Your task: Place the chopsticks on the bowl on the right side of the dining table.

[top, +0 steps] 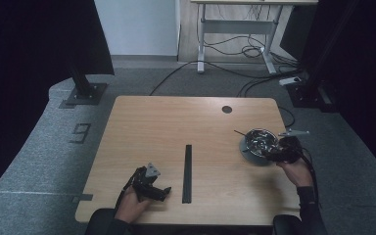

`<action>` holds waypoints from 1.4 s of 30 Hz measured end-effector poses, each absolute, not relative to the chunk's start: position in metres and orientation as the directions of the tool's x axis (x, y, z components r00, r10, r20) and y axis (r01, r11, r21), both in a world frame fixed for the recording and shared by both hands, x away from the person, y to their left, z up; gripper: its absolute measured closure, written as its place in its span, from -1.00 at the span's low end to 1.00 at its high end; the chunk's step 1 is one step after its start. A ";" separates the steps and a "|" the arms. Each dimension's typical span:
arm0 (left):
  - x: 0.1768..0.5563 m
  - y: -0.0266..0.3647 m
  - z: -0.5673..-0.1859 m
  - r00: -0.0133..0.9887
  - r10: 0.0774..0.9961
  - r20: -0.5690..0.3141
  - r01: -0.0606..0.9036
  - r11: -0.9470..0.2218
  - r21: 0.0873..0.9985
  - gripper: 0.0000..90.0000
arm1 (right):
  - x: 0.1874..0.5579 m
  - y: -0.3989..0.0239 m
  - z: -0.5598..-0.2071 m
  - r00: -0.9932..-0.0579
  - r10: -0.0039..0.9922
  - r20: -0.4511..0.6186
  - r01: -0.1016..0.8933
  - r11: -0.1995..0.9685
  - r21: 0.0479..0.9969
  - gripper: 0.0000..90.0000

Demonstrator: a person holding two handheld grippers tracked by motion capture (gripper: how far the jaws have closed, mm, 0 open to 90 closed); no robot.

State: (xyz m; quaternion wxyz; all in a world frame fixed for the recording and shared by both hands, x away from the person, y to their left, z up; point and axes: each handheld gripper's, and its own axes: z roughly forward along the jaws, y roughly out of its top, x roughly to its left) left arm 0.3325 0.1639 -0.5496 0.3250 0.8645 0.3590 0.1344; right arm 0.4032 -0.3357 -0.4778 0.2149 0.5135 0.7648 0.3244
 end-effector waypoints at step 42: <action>0.333 0.164 -0.550 0.707 0.707 0.000 0.533 -0.533 0.658 -0.99 | 0.420 -0.367 -0.507 -0.312 0.948 0.068 0.699 0.181 0.692 -0.96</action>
